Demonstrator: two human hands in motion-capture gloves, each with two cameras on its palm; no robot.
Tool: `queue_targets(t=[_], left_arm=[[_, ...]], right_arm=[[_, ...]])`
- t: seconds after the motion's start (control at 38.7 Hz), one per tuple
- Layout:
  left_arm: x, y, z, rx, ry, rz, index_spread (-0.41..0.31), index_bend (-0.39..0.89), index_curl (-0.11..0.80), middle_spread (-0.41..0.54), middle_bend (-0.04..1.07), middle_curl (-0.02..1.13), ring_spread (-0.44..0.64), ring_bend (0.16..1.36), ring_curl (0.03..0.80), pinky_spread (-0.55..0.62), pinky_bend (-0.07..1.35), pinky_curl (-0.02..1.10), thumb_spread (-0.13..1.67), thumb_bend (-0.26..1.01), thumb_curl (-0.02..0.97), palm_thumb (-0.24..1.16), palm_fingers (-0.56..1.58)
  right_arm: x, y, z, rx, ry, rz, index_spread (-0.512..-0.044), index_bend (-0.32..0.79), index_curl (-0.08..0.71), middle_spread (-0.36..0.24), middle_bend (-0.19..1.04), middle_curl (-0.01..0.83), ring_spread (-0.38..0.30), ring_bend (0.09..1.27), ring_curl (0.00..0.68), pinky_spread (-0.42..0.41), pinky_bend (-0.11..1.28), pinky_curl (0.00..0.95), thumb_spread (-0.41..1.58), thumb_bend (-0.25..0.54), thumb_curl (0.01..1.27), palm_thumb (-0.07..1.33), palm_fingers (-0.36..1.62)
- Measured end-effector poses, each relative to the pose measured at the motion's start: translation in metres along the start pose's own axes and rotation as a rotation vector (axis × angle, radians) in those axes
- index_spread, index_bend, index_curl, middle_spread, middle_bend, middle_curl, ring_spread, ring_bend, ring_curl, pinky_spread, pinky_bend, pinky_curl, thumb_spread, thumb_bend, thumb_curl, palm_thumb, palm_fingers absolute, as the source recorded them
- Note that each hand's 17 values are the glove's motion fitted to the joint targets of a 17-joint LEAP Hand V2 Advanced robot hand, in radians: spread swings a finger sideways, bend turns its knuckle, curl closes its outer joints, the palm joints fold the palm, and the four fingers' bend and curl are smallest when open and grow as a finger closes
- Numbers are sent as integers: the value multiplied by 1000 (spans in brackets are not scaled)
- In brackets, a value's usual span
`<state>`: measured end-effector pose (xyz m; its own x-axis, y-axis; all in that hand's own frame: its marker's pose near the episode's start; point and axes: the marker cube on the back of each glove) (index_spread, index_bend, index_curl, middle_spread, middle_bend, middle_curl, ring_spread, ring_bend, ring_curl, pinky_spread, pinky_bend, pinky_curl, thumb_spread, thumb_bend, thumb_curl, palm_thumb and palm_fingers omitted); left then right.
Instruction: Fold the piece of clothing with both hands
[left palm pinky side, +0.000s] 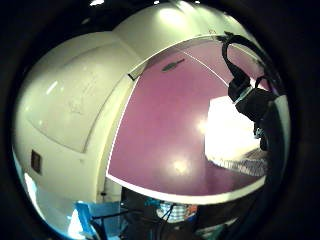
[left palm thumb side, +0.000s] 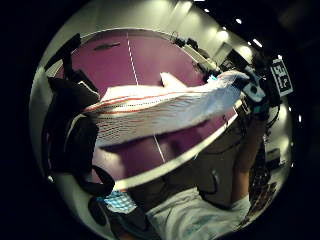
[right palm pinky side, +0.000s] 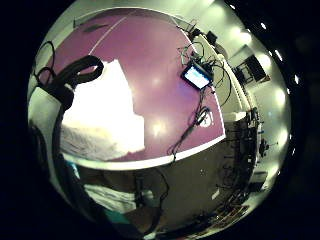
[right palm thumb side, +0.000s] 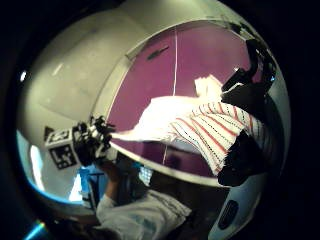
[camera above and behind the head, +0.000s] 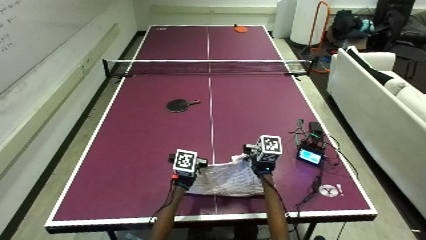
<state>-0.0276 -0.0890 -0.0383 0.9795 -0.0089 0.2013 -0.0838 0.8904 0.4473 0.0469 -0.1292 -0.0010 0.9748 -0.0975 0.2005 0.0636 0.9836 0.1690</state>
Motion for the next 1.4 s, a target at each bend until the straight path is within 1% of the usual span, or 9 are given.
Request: queue_targets(t=[0.18,0.34,0.47,0.59,0.75,0.91,1.06,1.14,1.4], left_arm=[[17,-48,85,-205,25,-54,-348,213,441,-389,558,528,-370,634,410,-199,144,339,1262,18,280,606,1255],[22,-54,40,-168,-21,-47,-356,250,468,-389,586,541,-369,653,423,-169,128,322,1284,3,269,612,1232],[19,-50,45,-210,-29,-69,-358,265,483,-388,595,546,-369,669,431,-157,130,313,1293,-6,263,618,1226],[5,-50,44,-90,-26,-123,-354,244,486,-385,596,548,-366,694,440,-145,137,310,1300,-9,258,618,1196],[4,-26,45,-74,14,-77,-261,106,434,-307,337,512,-309,690,460,-45,258,369,1301,-12,252,618,772],[31,27,75,-451,129,96,-237,165,425,-263,171,432,-243,582,403,-2,269,368,1283,-31,244,578,740],[39,44,96,-667,157,60,-196,163,435,-157,84,383,-102,487,386,136,293,392,1298,-95,177,306,496],[53,49,95,-740,177,43,-163,131,420,-93,100,368,-19,480,382,221,334,402,1315,-86,142,164,380],[90,38,95,-664,108,56,-120,150,393,-2,149,323,128,517,348,379,316,370,1396,-13,125,73,321]], right_arm=[[-14,-39,11,-122,105,132,-339,134,315,-263,496,465,-270,765,444,-216,316,354,1095,78,313,912,1299],[-5,-68,32,-29,184,180,-340,143,322,-261,509,470,-263,783,453,-226,329,363,1078,49,311,926,1302],[-8,-49,40,-179,112,248,-342,138,325,-261,526,475,-259,789,457,-229,336,367,1070,26,312,935,1296],[3,-28,33,-100,71,295,-340,66,296,-263,530,476,-260,765,450,-200,363,376,1061,-14,308,914,1137],[31,19,26,-61,93,368,-344,111,296,-262,389,441,-252,613,422,-110,411,399,1090,-31,296,846,863],[45,86,48,-343,67,451,-333,64,273,-168,240,401,-143,528,395,33,463,413,1157,-94,250,612,598],[70,94,69,-349,215,510,-318,19,210,-77,154,361,-34,548,386,136,572,424,1196,-63,212,419,379],[83,87,72,-276,275,511,-313,-1,172,-59,141,342,-48,632,383,119,629,417,1213,-26,216,431,420],[106,69,60,-191,308,562,-339,-12,70,-206,406,426,-214,827,431,-189,732,434,1246,60,259,643,977]])
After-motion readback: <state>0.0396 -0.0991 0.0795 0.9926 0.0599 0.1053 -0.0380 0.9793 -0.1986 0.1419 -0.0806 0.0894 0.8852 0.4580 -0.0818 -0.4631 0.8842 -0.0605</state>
